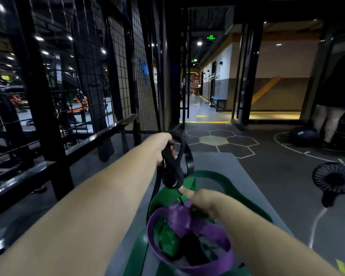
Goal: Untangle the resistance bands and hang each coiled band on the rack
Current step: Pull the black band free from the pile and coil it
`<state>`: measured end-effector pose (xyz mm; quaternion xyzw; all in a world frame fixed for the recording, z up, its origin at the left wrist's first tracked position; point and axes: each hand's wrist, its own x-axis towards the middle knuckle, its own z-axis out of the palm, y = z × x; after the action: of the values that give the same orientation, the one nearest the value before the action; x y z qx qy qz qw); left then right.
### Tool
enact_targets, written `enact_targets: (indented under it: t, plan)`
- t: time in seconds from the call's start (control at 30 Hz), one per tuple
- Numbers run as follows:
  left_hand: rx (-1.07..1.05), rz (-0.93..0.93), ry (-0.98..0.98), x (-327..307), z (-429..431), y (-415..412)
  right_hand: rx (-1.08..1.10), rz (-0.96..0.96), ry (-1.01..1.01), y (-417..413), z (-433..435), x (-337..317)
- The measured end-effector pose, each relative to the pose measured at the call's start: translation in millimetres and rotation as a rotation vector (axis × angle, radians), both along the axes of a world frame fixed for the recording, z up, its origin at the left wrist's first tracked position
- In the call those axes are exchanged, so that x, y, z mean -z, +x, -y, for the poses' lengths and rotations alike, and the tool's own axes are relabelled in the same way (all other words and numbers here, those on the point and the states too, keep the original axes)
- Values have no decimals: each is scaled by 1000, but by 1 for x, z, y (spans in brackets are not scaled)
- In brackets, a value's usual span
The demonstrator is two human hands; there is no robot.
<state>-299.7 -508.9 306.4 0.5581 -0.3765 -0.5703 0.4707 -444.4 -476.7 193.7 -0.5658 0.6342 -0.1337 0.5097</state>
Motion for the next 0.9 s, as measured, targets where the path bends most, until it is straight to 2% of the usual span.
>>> enact_targets:
  t: [0.13,0.2,0.3,0.37,0.53,0.63,0.73,0.9]
  plan:
    - [-4,73,-20,7,0,6,42,221,-163,17,-2,22]
    - [-5,101,-22,11,-1,11,56,237,-238,21,-2,27]
    - [11,185,-23,15,-2,20,81,291,-226,24,-2,31]
    - [13,249,-39,19,-2,27,119,394,-186,24,-1,33]
    - [-26,320,-90,44,-5,47,407,658,-216,9,14,42]
    - [-79,283,-107,47,-8,56,533,781,-203,-5,15,29]
    - [-119,270,-189,17,-1,63,530,886,-212,-13,22,3]
    - [-231,324,-400,-91,6,72,673,1077,-338,-35,43,-63]
